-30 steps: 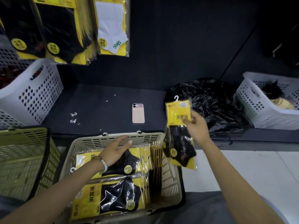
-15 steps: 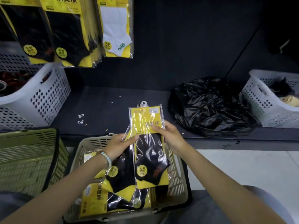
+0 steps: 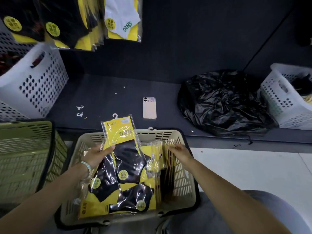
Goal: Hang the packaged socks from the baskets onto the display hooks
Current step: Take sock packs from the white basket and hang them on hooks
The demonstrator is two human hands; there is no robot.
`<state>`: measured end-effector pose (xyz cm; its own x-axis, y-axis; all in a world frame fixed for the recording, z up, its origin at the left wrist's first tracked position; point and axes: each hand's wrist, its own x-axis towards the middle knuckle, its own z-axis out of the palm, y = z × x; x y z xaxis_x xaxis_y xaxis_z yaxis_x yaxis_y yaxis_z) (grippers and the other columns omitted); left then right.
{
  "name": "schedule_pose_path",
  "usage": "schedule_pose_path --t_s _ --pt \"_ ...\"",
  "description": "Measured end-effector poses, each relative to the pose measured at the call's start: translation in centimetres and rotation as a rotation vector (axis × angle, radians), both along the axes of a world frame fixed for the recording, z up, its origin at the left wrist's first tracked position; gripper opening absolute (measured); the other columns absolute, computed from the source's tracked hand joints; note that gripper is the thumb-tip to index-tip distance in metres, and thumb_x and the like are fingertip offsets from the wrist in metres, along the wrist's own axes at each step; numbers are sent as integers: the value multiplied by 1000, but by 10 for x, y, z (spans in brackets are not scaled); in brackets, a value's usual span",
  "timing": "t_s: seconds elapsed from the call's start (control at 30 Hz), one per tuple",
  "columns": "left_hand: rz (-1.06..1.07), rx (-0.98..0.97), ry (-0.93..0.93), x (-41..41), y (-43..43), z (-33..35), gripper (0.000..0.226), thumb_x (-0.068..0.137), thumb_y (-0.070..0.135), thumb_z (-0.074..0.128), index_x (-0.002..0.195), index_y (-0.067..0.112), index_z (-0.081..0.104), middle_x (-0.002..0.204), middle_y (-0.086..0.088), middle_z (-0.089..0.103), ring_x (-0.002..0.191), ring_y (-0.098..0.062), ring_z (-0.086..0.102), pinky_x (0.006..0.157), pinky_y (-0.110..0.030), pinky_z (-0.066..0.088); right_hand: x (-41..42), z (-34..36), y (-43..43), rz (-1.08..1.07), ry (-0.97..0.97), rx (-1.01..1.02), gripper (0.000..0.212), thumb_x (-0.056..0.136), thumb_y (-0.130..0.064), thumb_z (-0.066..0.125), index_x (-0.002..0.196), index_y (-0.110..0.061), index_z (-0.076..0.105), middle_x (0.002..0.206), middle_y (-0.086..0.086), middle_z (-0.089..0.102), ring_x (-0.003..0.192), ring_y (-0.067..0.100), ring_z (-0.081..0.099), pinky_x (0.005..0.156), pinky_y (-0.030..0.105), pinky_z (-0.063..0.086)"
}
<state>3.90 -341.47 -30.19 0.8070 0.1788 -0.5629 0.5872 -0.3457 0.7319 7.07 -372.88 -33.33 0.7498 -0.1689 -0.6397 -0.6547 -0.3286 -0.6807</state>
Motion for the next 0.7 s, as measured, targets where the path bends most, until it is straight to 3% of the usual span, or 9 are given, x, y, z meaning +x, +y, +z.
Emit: schedule_pose_path --t_s 0.17,0.33,0.43,0.5,0.57,0.6,0.67,0.7 --pt "50 -92 14 0 0 -14 79 76 49 65 139 9 40 147 -7 37 135 -23 34 109 -36 24 3 -16 11 -30 62 -55 77 86 -41 66 148 -16 28 156 9 26 140 31 30 112 42 30" --pt "63 -95 32 5 0 -15 80 78 54 61 141 13 36 149 -5 32 137 -24 30 111 -39 21 -3 -22 18 -73 -11 -87 62 91 -38 60 142 -9 38 140 12 49 124 30 49 100 32 41" --pt "60 -102 2 9 -7 -8 84 78 58 58 143 12 32 150 -5 30 138 -23 29 112 -38 21 -7 -14 12 -129 -80 -50 58 91 -37 60 139 -10 43 133 9 54 118 27 52 94 31 42" --pt "56 -89 -27 11 -13 -1 83 79 59 57 142 11 34 149 -7 32 137 -24 31 111 -38 23 -7 -1 4 -135 -160 -46 43 90 -37 62 124 -11 55 113 7 63 106 24 57 86 29 43" --pt "64 -65 -62 13 -17 8 81 77 62 56 137 10 43 143 -8 41 132 -28 37 106 -38 30 -6 17 -5 -150 -284 -48 20 89 -33 64 89 -16 54 80 -1 56 81 19 55 75 27 41" --pt "71 -53 -90 16 -19 14 80 76 63 55 133 7 48 139 -10 46 129 -30 41 104 -38 32 -5 30 -9 -164 -354 -49 24 88 -31 66 83 -15 49 75 -2 51 74 16 51 71 25 41" --pt "89 -29 -162 21 -21 29 71 79 58 56 120 1 55 125 -15 57 117 -32 49 98 -39 38 -4 61 -14 -155 -505 -83 27 87 -28 68 92 -10 47 77 0 50 73 12 49 63 10 41" --pt "96 -24 -215 24 -21 36 56 80 56 56 102 5 61 105 -11 64 104 -30 53 87 -36 42 -2 77 -15 -130 -581 -102 30 87 -27 68 96 -7 48 77 0 50 72 11 49 61 5 40"
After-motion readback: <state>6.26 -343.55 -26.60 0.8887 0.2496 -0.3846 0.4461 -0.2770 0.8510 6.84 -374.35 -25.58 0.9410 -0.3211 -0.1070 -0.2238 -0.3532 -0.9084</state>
